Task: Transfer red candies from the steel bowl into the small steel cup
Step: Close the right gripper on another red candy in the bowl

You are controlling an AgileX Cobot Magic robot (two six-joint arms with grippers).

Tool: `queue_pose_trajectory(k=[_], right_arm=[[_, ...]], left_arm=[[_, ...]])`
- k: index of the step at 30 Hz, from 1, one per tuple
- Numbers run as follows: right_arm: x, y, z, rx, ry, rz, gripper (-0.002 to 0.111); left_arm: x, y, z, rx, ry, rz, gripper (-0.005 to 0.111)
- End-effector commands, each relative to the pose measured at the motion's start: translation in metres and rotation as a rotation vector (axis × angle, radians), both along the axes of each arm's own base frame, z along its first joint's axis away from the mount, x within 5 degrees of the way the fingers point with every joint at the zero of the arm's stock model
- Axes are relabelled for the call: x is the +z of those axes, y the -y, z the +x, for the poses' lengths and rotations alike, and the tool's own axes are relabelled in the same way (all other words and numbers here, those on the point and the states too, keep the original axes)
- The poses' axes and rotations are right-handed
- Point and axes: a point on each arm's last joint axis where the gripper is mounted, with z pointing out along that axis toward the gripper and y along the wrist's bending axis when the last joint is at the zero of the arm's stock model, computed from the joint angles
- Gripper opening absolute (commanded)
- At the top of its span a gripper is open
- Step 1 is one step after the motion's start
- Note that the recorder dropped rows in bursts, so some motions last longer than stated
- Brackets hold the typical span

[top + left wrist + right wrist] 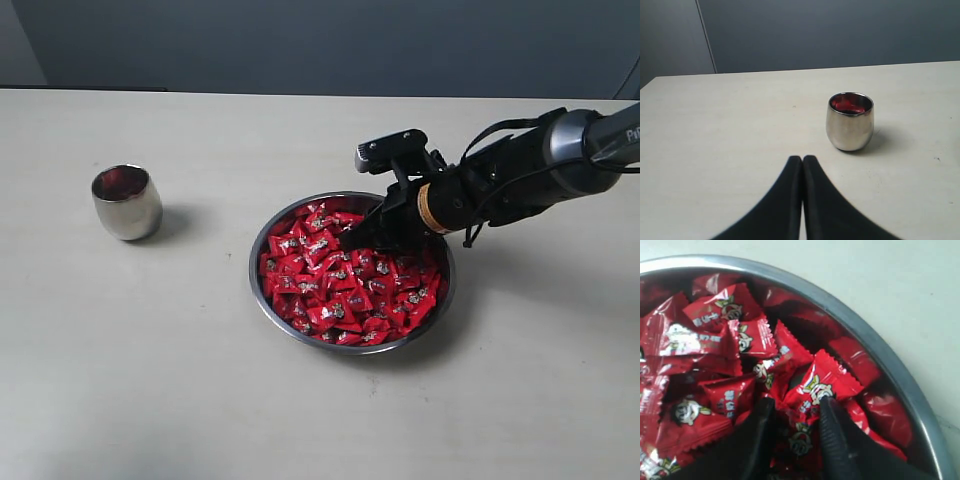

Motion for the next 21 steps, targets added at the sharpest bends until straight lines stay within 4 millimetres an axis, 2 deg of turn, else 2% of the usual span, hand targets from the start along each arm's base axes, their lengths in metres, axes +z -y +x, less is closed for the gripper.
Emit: queue_pose_trajectory(k=[1,8,21], right_arm=[[-0.0088,0.0001,-0.0025,0.007,-0.041,0.004,0.031],[-0.0097,-0.0032,-0.0064,-0.002,-0.1,0.052,0.031],[-0.0094,-0.0033,-0.0059,-0.005,-0.099,0.053,0.031]], left_arm=[[-0.0009,0.0001,-0.0002,0.001,0.003,-0.004,0.0],[-0.0009,0.0001,-0.0002,0.001,0.003,-0.004,0.0],[-0.0009,0.0001,-0.0002,0.001,0.003,-0.004,0.0]])
